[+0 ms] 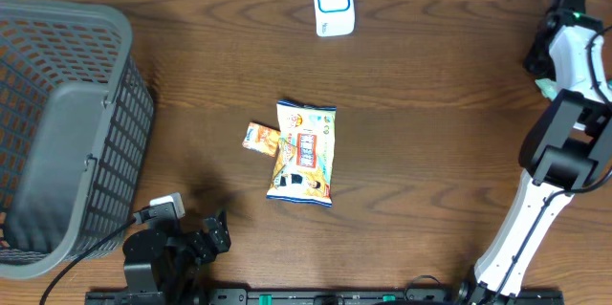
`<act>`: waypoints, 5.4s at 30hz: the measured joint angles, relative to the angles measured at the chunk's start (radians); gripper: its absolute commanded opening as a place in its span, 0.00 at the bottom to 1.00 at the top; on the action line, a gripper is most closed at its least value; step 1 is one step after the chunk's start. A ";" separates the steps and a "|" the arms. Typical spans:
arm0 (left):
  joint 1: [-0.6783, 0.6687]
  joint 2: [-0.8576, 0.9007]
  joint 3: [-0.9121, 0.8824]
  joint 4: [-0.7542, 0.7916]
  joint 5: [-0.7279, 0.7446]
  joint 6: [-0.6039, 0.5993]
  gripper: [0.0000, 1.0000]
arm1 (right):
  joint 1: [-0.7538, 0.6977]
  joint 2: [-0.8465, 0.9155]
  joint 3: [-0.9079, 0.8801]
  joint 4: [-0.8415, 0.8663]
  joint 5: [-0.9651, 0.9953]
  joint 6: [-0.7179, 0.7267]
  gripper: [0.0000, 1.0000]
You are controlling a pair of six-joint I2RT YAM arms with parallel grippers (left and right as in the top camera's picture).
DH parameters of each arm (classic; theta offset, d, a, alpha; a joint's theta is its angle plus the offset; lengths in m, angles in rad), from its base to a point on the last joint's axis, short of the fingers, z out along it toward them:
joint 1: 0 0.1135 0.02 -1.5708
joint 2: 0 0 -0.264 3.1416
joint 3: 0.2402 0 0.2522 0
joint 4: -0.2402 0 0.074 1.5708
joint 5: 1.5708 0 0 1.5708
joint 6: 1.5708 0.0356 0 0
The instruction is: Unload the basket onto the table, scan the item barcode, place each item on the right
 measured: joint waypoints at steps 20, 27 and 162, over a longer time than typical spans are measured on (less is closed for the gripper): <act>0.000 0.000 0.000 0.000 0.000 0.000 0.98 | 0.146 -0.089 0.284 -0.442 -0.534 -0.025 0.99; 0.000 0.000 0.000 0.000 0.000 0.000 0.98 | 0.351 -0.135 0.293 -0.636 -0.863 -0.012 0.99; 0.000 0.000 0.000 0.000 0.000 0.000 0.98 | 0.904 -0.241 -0.107 -0.799 -1.715 -1.507 0.01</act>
